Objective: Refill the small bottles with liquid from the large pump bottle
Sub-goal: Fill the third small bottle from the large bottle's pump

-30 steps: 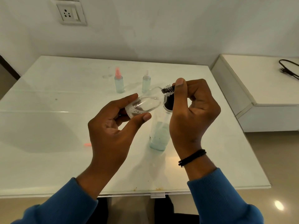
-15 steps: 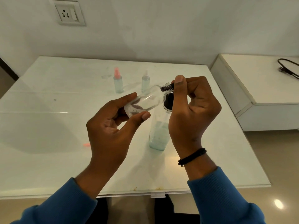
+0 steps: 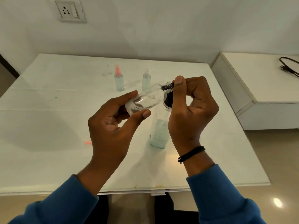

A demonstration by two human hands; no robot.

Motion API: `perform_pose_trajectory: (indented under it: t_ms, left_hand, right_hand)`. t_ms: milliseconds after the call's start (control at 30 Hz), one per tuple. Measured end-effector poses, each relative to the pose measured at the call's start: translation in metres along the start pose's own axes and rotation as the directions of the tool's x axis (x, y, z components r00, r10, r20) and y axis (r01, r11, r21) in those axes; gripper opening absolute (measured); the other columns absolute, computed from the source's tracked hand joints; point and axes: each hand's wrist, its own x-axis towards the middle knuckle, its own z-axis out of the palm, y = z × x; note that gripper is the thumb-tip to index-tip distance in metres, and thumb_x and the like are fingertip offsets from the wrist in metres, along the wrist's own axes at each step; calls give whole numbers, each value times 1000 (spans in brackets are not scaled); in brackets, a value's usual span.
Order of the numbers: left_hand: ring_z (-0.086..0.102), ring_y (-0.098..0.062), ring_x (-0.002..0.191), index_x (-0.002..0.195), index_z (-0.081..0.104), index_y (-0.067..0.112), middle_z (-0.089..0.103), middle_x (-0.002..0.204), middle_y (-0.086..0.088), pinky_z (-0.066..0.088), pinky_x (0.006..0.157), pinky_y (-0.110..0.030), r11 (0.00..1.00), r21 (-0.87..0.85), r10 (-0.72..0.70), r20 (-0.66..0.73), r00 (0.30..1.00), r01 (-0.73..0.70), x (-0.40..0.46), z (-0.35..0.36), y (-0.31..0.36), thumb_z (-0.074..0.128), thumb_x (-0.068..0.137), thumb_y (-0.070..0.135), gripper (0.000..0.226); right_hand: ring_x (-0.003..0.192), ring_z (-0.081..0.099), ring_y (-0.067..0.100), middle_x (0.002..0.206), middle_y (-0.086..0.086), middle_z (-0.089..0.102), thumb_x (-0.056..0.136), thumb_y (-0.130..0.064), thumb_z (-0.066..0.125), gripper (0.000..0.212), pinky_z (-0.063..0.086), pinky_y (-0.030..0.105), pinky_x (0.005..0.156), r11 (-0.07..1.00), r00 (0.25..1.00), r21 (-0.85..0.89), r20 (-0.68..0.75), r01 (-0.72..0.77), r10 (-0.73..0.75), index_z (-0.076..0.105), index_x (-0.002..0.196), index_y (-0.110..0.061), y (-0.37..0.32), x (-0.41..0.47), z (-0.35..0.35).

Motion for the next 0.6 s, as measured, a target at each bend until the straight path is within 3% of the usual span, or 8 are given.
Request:
perform_pose_trajectory:
  t_ms: [600]
  left_hand:
    - [70,-6,109,121,66,17,70,116,9,56,89,-17,1000,9,13,4,1000,-13,0,1,0,81,82,21,42]
  right_hand:
    - [66,56,29,70,4,58,97,-6,62,26,48,47,63,1000,1000,1,-1,15,-15,62,71,-1,-2,3,-1]
